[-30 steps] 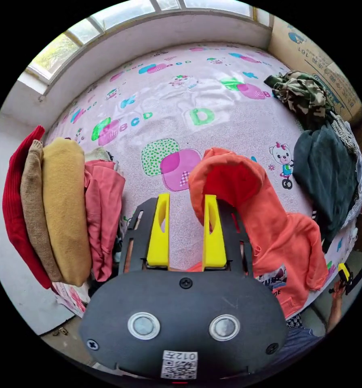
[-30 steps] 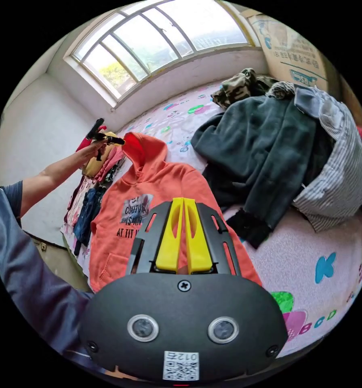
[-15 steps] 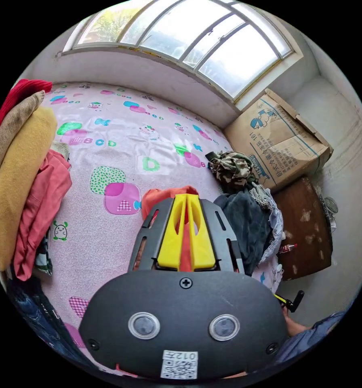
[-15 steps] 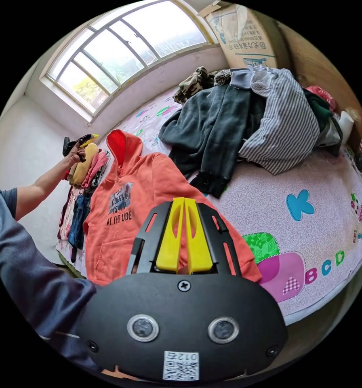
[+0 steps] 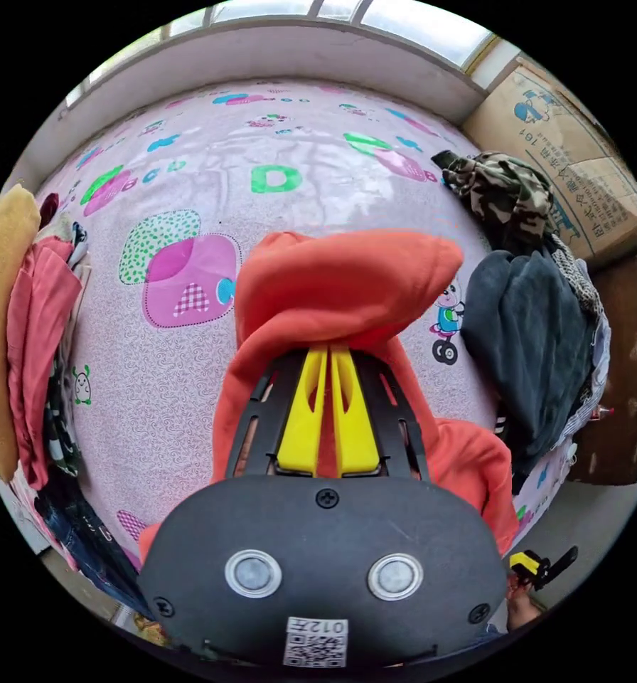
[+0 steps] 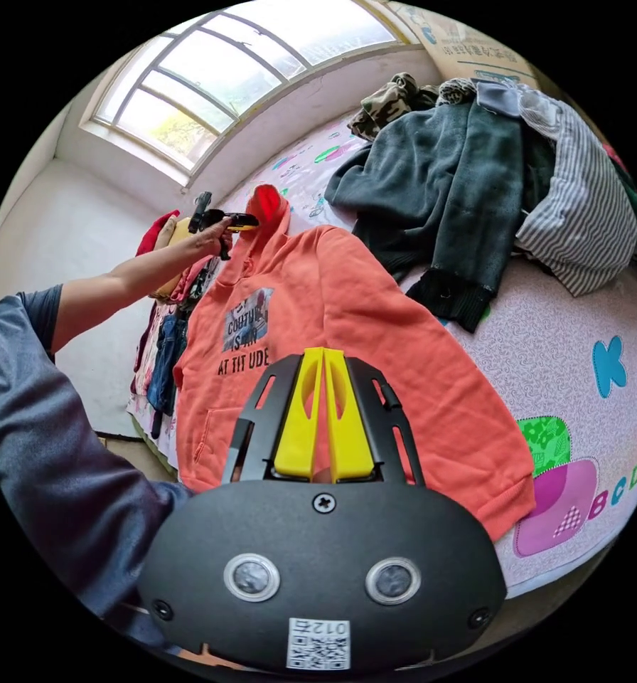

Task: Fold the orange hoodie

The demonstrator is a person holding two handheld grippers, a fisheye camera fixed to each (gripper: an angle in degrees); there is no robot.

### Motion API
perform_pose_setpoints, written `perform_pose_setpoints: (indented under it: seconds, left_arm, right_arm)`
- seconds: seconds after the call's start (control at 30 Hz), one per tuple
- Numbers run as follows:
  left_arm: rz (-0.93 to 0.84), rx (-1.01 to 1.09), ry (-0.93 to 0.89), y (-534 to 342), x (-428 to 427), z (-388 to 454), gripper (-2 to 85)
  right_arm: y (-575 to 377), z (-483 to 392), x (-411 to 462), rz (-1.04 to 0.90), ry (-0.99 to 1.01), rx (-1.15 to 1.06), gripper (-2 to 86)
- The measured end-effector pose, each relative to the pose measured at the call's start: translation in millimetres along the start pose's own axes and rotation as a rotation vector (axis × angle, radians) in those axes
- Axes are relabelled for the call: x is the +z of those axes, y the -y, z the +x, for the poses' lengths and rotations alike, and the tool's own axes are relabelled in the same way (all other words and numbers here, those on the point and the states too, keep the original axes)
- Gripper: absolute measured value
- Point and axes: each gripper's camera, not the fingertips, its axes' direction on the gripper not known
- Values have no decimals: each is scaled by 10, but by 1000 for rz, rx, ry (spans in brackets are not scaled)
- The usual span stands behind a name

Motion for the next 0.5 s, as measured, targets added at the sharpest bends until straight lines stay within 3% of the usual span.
perform_pose_setpoints:
  seconds: [0.17, 0.27, 0.43, 0.5]
  left_arm:
    - [-59, -21, -15, 155, -38, -37, 1]
    - [-5, -93, -182, 35, -462, -264, 1]
    - [158, -159, -702, -580, -1414, -709, 1]
    - [230, -118, -755, -897, -1745, -679, 2]
  right_arm:
    - [110, 128, -202, -9, -40, -8, 2]
    - [182, 222, -379, -15, -67, -34, 3]
    - [67, 680, -1200, 87, -264, 5, 6]
    - [-91, 1012, -1467, 114, -312, 86, 11]
